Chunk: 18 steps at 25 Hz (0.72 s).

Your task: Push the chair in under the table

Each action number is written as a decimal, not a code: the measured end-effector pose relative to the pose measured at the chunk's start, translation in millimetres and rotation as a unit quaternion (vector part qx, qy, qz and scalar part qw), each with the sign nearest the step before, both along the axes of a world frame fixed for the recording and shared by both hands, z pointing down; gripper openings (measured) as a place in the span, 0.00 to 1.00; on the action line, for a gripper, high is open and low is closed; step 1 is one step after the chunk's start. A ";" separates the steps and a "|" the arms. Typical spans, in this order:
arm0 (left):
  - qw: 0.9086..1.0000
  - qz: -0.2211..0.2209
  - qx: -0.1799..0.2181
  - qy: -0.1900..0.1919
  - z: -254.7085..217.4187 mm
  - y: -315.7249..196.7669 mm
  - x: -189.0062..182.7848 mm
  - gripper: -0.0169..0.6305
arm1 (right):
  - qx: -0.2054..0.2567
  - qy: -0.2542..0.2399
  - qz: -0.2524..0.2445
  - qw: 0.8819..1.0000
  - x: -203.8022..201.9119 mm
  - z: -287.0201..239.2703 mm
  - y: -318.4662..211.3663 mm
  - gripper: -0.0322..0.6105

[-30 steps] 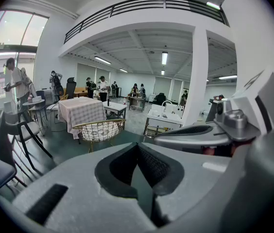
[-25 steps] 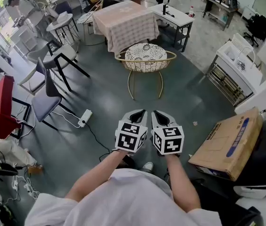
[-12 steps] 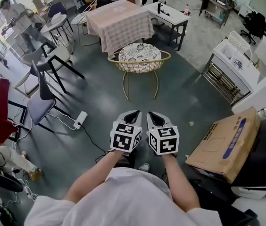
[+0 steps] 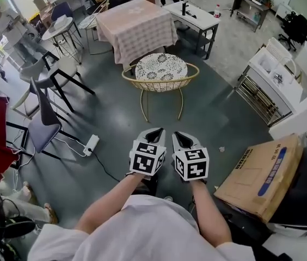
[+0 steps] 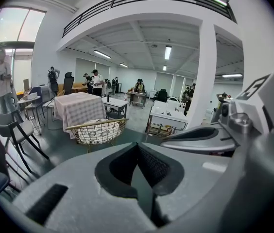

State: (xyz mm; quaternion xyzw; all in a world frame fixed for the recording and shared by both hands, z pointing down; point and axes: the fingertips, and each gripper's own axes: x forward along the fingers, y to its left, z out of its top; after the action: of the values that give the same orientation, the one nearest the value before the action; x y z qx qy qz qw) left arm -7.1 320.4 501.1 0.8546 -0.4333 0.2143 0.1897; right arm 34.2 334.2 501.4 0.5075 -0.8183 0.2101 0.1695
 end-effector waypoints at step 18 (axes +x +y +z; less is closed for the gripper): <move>0.999 0.001 -0.038 -0.009 28.2 -175.3 -49.6 0.03 | -0.021 0.079 -0.023 0.996 -19.0 28.0 -168.0 0.06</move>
State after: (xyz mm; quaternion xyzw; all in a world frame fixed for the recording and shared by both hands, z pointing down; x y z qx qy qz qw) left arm -56.7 145.0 529.4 0.8452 -0.4261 0.2383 0.2176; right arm 15.2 166.2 529.4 0.5003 -0.8090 0.1825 0.2488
